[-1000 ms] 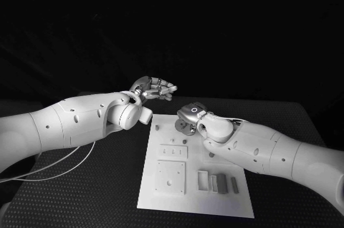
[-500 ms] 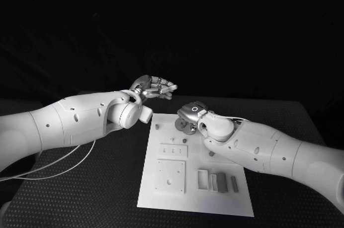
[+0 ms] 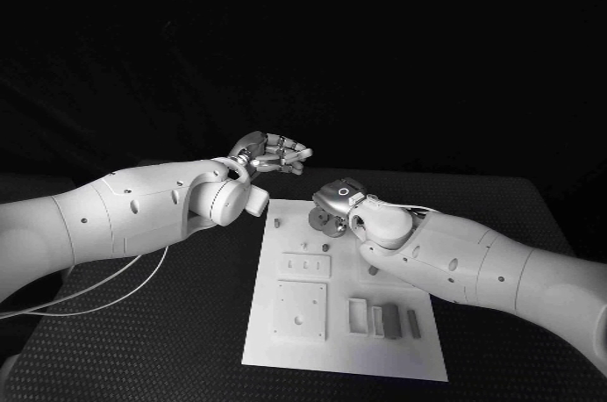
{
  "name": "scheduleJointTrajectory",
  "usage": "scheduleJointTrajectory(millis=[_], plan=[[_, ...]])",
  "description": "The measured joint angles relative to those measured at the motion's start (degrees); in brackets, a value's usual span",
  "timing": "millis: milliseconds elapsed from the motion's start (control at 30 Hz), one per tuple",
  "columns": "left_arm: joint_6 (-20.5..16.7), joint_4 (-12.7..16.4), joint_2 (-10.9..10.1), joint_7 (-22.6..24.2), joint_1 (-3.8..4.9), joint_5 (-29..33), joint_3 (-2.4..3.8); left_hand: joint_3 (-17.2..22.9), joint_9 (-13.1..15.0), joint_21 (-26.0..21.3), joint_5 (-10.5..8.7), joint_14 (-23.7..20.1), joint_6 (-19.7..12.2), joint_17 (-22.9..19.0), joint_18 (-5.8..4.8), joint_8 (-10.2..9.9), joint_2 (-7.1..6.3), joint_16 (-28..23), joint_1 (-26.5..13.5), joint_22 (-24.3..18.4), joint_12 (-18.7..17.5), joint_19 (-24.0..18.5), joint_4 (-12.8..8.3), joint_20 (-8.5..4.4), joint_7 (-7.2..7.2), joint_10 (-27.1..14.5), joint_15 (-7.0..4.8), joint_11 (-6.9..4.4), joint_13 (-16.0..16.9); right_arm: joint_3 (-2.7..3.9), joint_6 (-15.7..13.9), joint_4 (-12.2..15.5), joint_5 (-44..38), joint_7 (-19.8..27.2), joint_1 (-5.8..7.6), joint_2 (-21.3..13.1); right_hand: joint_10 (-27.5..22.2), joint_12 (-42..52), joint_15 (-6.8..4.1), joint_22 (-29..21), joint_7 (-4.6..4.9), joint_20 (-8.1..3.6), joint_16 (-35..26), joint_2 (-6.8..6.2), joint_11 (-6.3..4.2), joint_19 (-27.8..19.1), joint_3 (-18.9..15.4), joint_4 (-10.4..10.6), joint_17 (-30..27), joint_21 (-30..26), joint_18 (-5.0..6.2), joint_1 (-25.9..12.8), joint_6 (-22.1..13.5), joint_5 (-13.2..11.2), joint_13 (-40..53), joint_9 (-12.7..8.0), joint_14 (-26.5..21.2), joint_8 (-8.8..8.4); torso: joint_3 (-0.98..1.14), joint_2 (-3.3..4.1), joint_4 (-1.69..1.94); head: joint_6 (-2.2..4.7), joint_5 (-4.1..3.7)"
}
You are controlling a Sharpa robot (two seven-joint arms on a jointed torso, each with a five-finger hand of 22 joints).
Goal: Assemble the parts on the task board
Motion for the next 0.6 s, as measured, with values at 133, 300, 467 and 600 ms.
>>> scheduleJointTrajectory(millis=[133, 300, 467, 600], plan=[[0.0, 0.0, 0.0, 0.0, 0.0, 0.0, 0.0, 0.0, 0.0, 0.0, 0.0, 0.0, 0.0, -0.1, 0.0, 0.0, 0.0, 0.0, 0.0, 0.0, -0.2, 0.0, 0.0, 0.0, 0.0, -0.2, 0.0, 0.21, 0.0, 0.0, 0.1, 0.1, 0.0, 0.0, 0.01, -0.1, 0.0, 0.0, 0.04, 0.0, -0.09, 0.0, 0.0, 0.0, 0.0, 0.0, 0.0, 0.0, 0.0, 0.0, 0.0, 0.0, -0.1, 0.0, 0.0, 0.0, 0.0, -0.06, -0.02, 0.0, 0.03, -0.03, -0.01], [0.0, 0.0, -0.1, 0.0, 0.0, 0.0, 0.0, 0.0, 0.0, 0.0, 0.0, 0.0, 0.0, 0.0, 0.0, 0.0, 0.0, 0.0, 0.0, 0.0, -0.2, 0.0, 0.0, 0.0, 0.0, -0.2, 0.0, 0.21, 0.0, 0.0, 0.3, 0.4, 0.0, -0.1, 0.02, -0.3, 0.0, -0.1, 0.09, 0.0, -0.1, 0.01, 0.0, 0.3, 0.0, 0.0, 0.0, 0.0, 0.0, 0.0, 0.0, 0.3, -0.1, 0.0, 0.0, 0.0, -0.1, -0.39, -0.03, 0.0, 0.04, -0.06, 0.03], [0.0, 0.0, -0.1, 0.0, 0.0, 0.0, 0.0, 0.0, 0.0, 0.0, 0.0, 0.0, 0.0, 0.0, -0.01, 0.0, 0.0, 0.0, 0.0, 0.0, -0.2, 0.0, 0.0, 0.0, 0.0, -0.2, 0.0, 0.21, 0.0, -0.05, 0.5, 1.3, -0.1, -0.5, -0.05, -0.8, 0.0, -0.2, 0.1, 0.0, -0.18, 0.01, 0.0, 0.05, 0.0, 0.0, 0.0, 0.0, 0.0, 0.0, 0.0, 0.7, -0.2, -0.1, 0.0, 0.0, -0.1, -0.51, -0.03, 0.0, 0.03, -0.1, 0.06], [0.0, 0.0, -0.1, 0.0, 0.0, 0.0, 0.0, 0.0, 0.0, 0.0, 0.0, 0.0, 0.0, 0.0, 0.0, 0.0, 0.0, 0.0, 0.0, 0.0, -0.2, 0.0, 0.0, 0.0, 0.0, -0.2, 0.0, 0.21, 0.0, -0.1, 0.5, 1.8, -0.1, -0.8, -0.1, -1.0, 0.0, -0.2, 0.11, 0.0, -0.19, 0.01, 0.0, 0.01, 0.0, 0.0, -0.2, 0.1, 0.0, 0.0, 0.18, 0.7, -0.2, -0.2, 0.0, 0.0, -0.1, -0.62, -0.03, 0.0, 0.03, -0.18, 0.12]])
